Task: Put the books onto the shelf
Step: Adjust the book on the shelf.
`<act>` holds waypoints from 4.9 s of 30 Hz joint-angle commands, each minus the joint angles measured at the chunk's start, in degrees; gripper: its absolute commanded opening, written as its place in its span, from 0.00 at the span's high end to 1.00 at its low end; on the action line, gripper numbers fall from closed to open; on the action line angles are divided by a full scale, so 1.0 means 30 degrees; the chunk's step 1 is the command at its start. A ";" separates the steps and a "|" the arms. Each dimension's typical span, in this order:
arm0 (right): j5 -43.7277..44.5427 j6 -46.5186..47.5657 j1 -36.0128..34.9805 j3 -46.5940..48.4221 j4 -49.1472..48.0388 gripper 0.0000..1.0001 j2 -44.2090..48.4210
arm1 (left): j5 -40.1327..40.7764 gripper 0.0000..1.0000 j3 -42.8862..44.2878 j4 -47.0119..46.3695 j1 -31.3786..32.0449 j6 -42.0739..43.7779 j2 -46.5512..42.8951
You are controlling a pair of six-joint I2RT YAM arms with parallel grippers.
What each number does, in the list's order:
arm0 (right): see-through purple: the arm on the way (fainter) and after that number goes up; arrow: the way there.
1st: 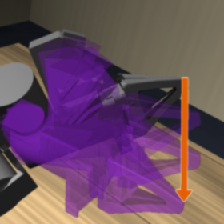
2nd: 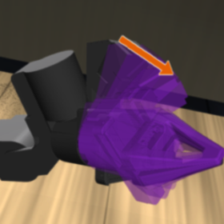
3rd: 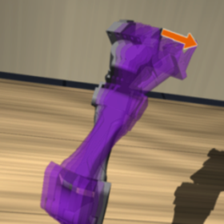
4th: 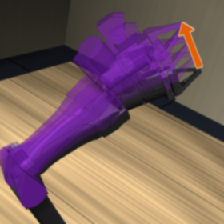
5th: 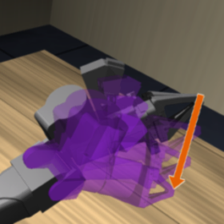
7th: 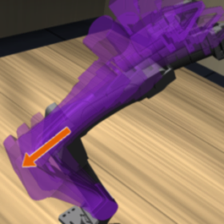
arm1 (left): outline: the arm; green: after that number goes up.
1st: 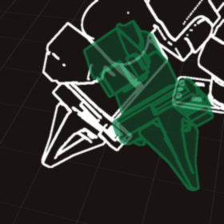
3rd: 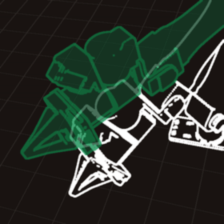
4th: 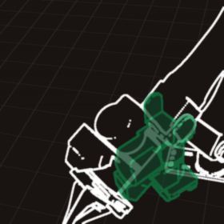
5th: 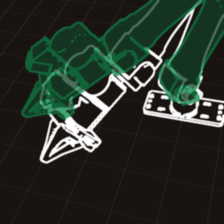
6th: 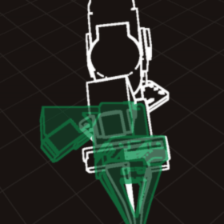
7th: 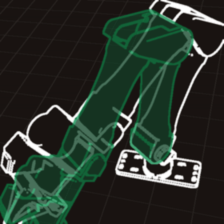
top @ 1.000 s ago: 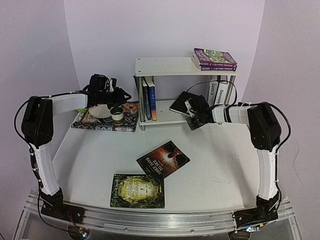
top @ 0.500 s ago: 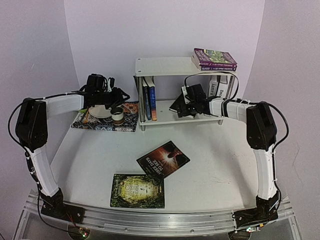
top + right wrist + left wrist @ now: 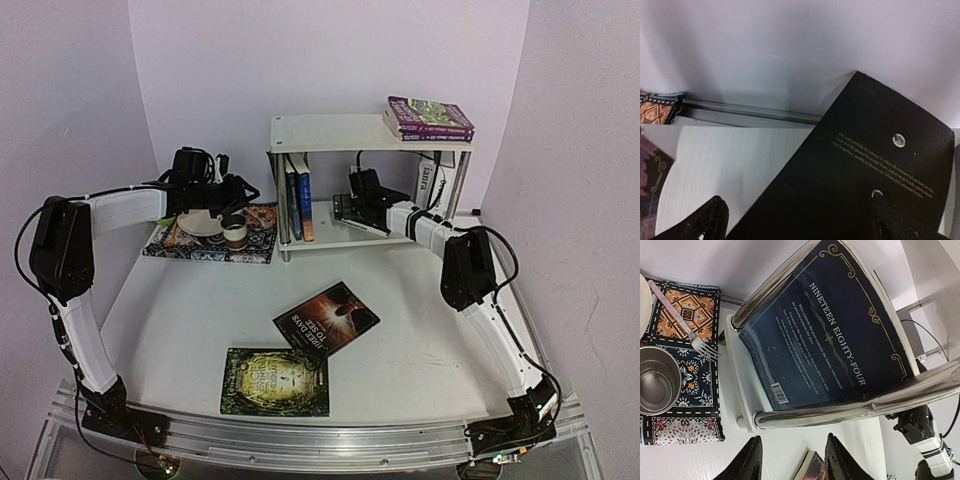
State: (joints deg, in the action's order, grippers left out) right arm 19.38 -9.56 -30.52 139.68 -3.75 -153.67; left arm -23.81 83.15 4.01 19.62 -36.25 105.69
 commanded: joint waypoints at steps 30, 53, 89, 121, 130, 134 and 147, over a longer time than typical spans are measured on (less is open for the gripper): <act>-0.1979 -0.5199 -0.2349 -0.7422 1.0804 0.79 0.5857 | -0.0119 0.56 -0.0633 -0.0697 0.0053 0.0337 -0.1274; -0.1255 -0.0335 -0.0925 -0.6530 0.6643 0.03 0.7204 | -0.0331 0.54 -0.2767 -0.0669 0.0053 0.0310 -0.3872; 0.4090 0.7825 -0.1849 -0.3172 0.6891 0.88 0.3807 | -0.0151 0.54 -0.3373 -0.0020 0.0111 0.0220 -0.5279; -0.1742 -0.0764 0.0464 -0.2709 0.9812 0.02 0.3565 | -0.0074 0.54 -0.3452 -0.0019 0.0406 0.0284 -0.5376; -0.3774 -0.4973 0.0474 -0.8153 1.0991 0.70 0.4985 | 0.0006 0.53 -0.3271 -0.0020 0.0549 0.0320 -0.4971; -0.3660 -0.4969 -0.0350 -1.2884 0.7678 1.00 0.7727 | 0.0020 0.53 -0.3264 -0.0026 0.0759 0.0392 -0.4549; -0.4230 -0.3686 -0.1485 -1.6880 0.6726 1.00 1.4878 | 0.2103 0.40 -0.3606 -0.0911 0.2736 0.4593 -0.3735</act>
State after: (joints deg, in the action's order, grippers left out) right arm 7.29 -22.59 -36.07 90.17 13.89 -117.47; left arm -20.73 72.60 4.47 26.44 -28.60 94.80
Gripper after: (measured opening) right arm 0.013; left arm 0.598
